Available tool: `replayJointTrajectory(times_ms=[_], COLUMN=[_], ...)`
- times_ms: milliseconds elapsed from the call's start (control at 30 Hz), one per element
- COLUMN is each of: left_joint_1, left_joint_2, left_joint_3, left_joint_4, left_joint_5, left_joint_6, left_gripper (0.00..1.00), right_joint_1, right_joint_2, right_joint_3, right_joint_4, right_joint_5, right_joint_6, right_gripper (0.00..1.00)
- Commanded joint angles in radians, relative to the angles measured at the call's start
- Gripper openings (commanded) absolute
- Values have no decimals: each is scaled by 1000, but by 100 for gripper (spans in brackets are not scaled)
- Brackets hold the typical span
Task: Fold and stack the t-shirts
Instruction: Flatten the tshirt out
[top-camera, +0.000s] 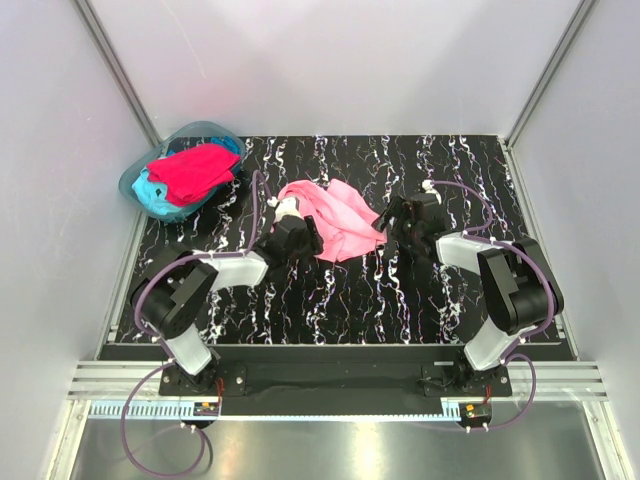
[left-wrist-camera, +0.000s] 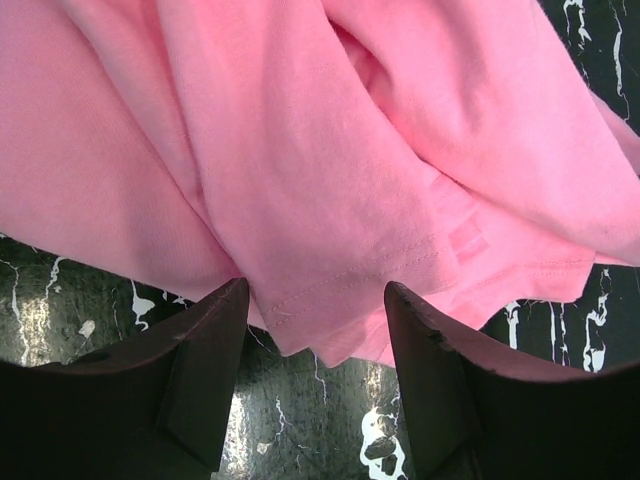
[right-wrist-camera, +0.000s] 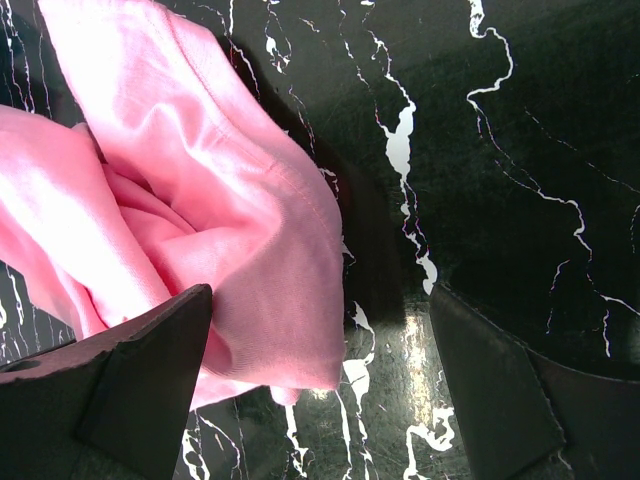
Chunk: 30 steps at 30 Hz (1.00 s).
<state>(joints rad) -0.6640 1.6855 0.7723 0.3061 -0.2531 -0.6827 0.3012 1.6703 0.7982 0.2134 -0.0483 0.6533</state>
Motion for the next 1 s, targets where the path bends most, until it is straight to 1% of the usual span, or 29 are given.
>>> replayJointTrajectory(times_ms=[0, 333, 433, 500, 567, 600, 700, 833, 967], left_joint_1=[9, 10, 10, 10, 10, 9, 3, -16, -39], left_joint_2=[26, 42, 42, 40, 31, 28, 8, -29, -98], left_joint_3=[2, -25, -21, -15, -8, -7, 2, 12, 30], left_joint_4=[64, 91, 91, 80, 70, 65, 34, -21, -119], left_joint_5=[21, 41, 34, 31, 25, 23, 3, -41, -81], left_joint_6=[-17, -54, -51, -48, -41, -40, -28, -14, -8], left_gripper=[62, 61, 54, 41, 34, 25, 15, 14, 14], right_joint_1=[12, 10, 10, 12, 10, 10, 10, 10, 12], right_joint_2=[-12, -11, -9, -9, -6, -6, 5, 19, 29], right_joint_3=[26, 24, 22, 21, 22, 22, 25, 32, 39], right_joint_4=[29, 29, 32, 34, 32, 34, 38, 44, 46], right_joint_5=[-10, -13, -15, -15, -15, -13, -16, -22, -28], right_joint_6=[6, 6, 8, 8, 9, 8, 12, 19, 25], right_gripper=[97, 97, 97, 97, 97, 97, 97, 98, 97])
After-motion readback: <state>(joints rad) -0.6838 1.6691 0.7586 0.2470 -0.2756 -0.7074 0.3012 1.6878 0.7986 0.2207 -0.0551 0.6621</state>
